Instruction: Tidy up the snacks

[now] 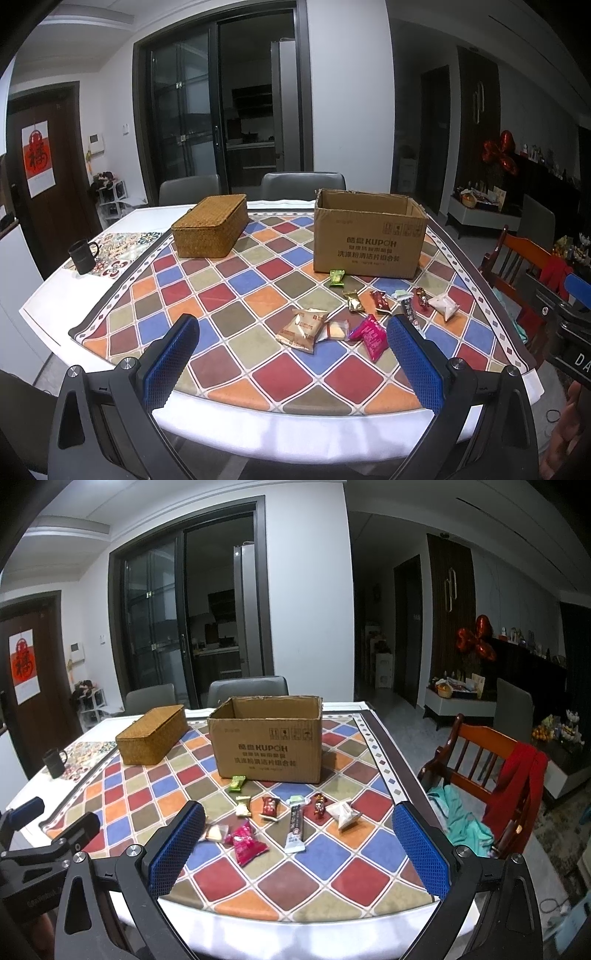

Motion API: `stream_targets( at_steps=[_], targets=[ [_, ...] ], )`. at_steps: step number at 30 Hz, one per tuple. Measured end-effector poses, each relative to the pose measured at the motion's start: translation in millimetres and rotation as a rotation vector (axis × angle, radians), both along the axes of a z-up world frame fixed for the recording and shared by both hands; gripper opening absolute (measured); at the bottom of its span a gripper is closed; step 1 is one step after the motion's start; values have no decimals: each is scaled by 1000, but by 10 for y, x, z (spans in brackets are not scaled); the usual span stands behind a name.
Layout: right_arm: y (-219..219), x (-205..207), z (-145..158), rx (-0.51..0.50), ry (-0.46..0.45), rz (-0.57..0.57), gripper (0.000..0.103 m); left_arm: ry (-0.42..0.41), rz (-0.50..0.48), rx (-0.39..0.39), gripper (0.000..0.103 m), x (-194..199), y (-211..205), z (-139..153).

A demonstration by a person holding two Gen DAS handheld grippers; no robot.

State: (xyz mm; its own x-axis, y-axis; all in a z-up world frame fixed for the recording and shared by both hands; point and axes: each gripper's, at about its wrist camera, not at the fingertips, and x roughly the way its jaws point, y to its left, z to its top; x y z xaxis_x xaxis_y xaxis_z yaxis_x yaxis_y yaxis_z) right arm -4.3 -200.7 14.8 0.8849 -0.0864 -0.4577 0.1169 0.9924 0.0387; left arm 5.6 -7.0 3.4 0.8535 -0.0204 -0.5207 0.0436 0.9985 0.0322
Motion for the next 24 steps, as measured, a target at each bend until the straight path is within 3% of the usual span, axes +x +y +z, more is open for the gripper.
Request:
stream_targets(
  at_steps=[24],
  targets=[
    [-36,482,-275,7,91,-2,102,57,-9,69,103,435,-75,-284]
  ],
)
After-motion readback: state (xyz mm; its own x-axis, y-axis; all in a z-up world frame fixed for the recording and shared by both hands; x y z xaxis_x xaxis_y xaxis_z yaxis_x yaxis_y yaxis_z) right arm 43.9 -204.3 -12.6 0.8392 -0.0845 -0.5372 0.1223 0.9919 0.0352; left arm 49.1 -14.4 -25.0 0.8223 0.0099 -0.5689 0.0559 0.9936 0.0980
